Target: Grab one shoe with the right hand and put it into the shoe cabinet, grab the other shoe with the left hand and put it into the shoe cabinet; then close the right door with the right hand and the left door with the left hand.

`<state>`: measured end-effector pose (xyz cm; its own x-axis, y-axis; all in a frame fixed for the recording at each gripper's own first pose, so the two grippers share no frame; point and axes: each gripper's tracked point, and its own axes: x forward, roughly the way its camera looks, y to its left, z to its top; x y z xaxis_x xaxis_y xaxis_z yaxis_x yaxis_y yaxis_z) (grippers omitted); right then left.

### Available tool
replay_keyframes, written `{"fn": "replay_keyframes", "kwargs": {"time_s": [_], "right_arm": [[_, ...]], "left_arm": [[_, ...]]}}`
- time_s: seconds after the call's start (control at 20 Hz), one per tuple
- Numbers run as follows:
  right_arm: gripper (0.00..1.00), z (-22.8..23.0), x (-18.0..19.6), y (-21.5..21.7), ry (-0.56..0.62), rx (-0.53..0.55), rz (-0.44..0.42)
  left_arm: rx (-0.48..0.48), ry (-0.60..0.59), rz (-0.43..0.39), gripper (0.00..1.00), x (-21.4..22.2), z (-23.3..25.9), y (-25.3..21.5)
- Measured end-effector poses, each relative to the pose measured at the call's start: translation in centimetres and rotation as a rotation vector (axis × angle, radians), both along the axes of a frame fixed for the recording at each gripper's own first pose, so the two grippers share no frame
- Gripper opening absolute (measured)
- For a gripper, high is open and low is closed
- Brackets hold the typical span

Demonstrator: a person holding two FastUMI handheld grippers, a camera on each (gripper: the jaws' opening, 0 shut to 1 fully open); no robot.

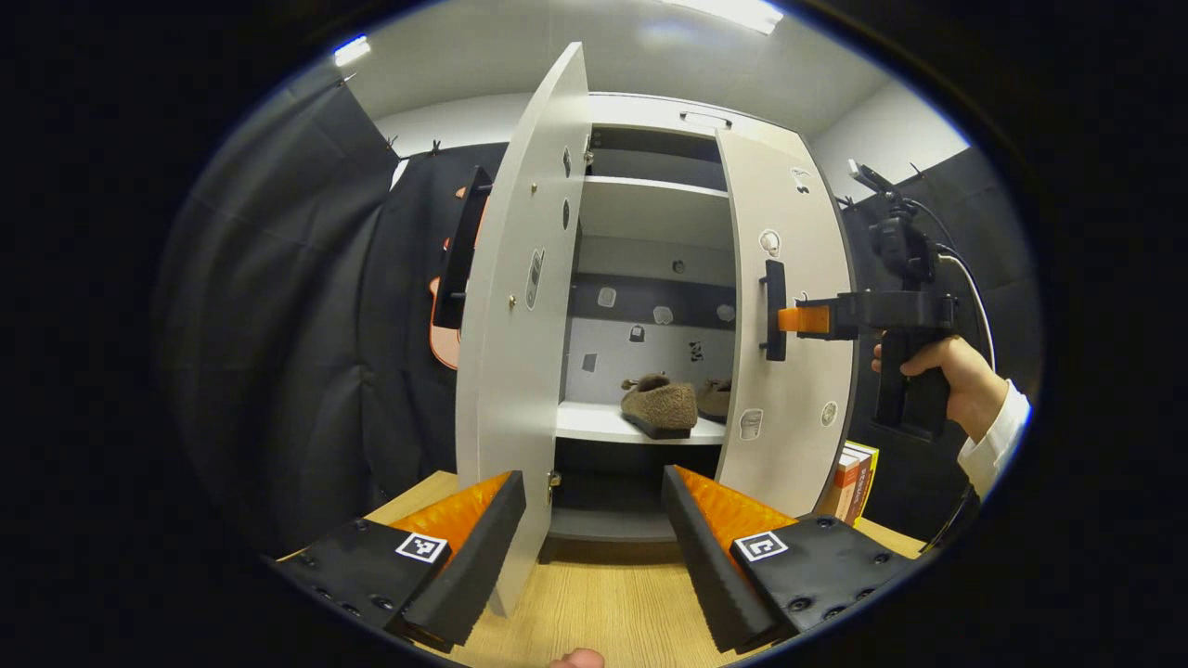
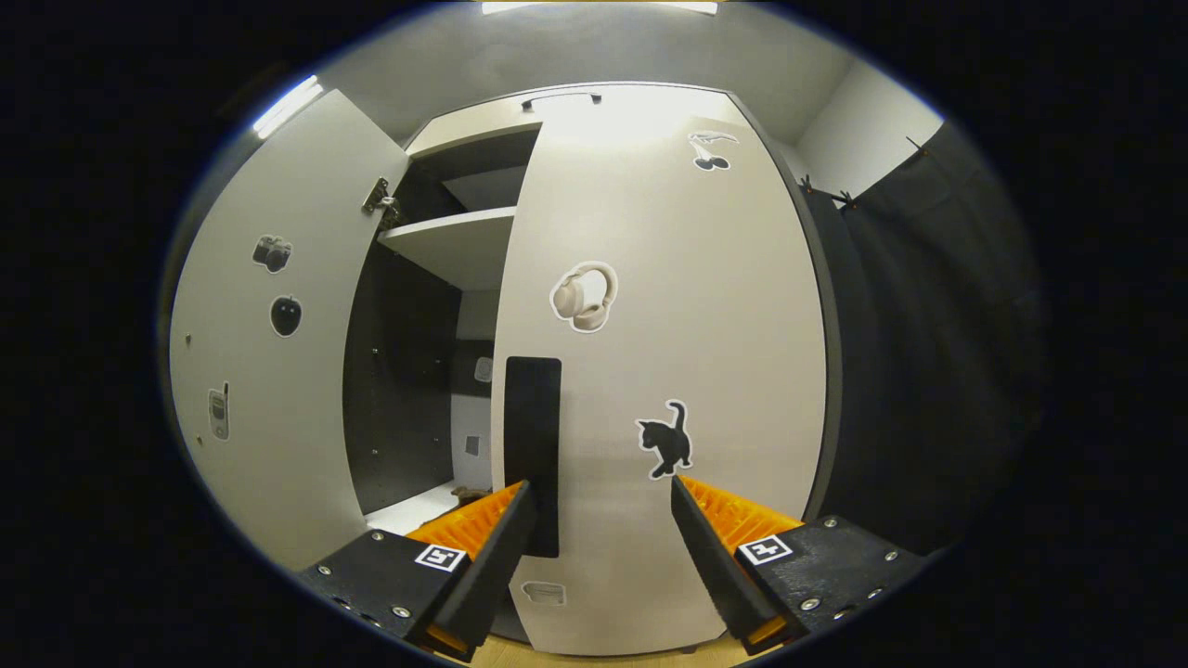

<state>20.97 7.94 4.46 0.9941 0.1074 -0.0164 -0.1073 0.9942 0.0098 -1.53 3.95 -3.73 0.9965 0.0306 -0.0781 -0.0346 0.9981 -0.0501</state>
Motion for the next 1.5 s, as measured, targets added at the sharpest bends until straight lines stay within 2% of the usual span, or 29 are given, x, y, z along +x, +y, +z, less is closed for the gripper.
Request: {"fn": "replay_keyframes", "kwargs": {"time_s": [0.05, 0.15, 0.25, 0.45, 0.5, 0.55, 0.7, 0.75, 0.8, 0.85, 0.95, 1.0, 1.15, 1.25, 1.35, 1.5], "right_arm": [[0.91, 0.0, 0.1, 0.0, 0.0, 0.004, -0.001], [0.91, -0.2, 0.2, 0.0, 0.003, 0.011, 0.002], [0.91, -0.2, 0.2, -0.2, 0.009, 0.024, 0.001], [0.92, -0.6, -1.2, -1.0, 0.021, 0.058, -0.007], [0.92, -0.9, -1.9, -1.2, 0.022, 0.056, -0.008], [0.92, -1.0, -2.6, -1.5, 0.016, 0.044, -0.012], [0.92, -1.0, -3.9, -2.5, -0.022, -0.02, -0.031], [0.92, -0.9, -4.3, -2.8, -0.035, -0.027, -0.035], [0.92, -0.9, -4.7, -3.0, -0.044, -0.025, -0.035], [0.92, -1.0, -5.1, -3.3, -0.042, -0.021, -0.039], [0.93, -1.0, -6.0, -4.2, -0.037, -0.021, -0.057], [0.93, -0.8, -6.5, -4.6, -0.041, -0.021, -0.066], [0.93, -0.6, -7.4, -5.2, -0.033, -0.015, -0.079], [0.94, -0.7, -8.1, -5.5, -0.025, -0.012, -0.081], [0.93, -1.2, -8.4, -5.7, -0.01, -0.011, -0.084], [0.93, -1.6, -8.8, -6.2, 0.006, -0.023, -0.091]], "left_arm": [[-0.005, -0.001, 0.002, 0.94, -0.1, 0.0, 0.2], [-0.015, -0.003, 0.012, 0.99, -0.2, 0.3, 0.7], [-0.024, -0.01, 0.028, 0.97, -0.5, 0.8, 1.4], [-0.051, -0.029, 0.103, 0.97, -1.6, 2.0, 4.6], [-0.066, -0.027, 0.119, 0.94, -1.8, 2.2, 5.5], [-0.076, -0.028, 0.137, 0.96, -2.0, 2.6, 6.5], [-0.054, -0.043, 0.212, 0.99, -2.4, 4.1, 10.7], [-0.039, -0.056, 0.226, 0.94, -2.2, 4.9, 11.8], [-0.019, -0.065, 0.246, 0.99, -1.9, 5.7, 13.2], [-0.002, -0.072, 0.263, 0.96, -1.5, 6.3, 14.6], [0.013, -0.094, 0.282, 0.99, -0.2, 8.1, 16.6], [0.014, -0.11, 0.283, 0.96, 0.5, 9.0, 17.3], [0.021, -0.128, 0.271, 0.99, 3.0, 10.9, 18.5], [0.045, -0.149, 0.262, 0.96, 4.4, 11.8, 18.9], [0.072, -0.148, 0.259, 0.99, 5.8, 11.8, 19.1], [0.095, -0.143, 0.222, 0.94, 6.5, 11.4, 18.2]]}}
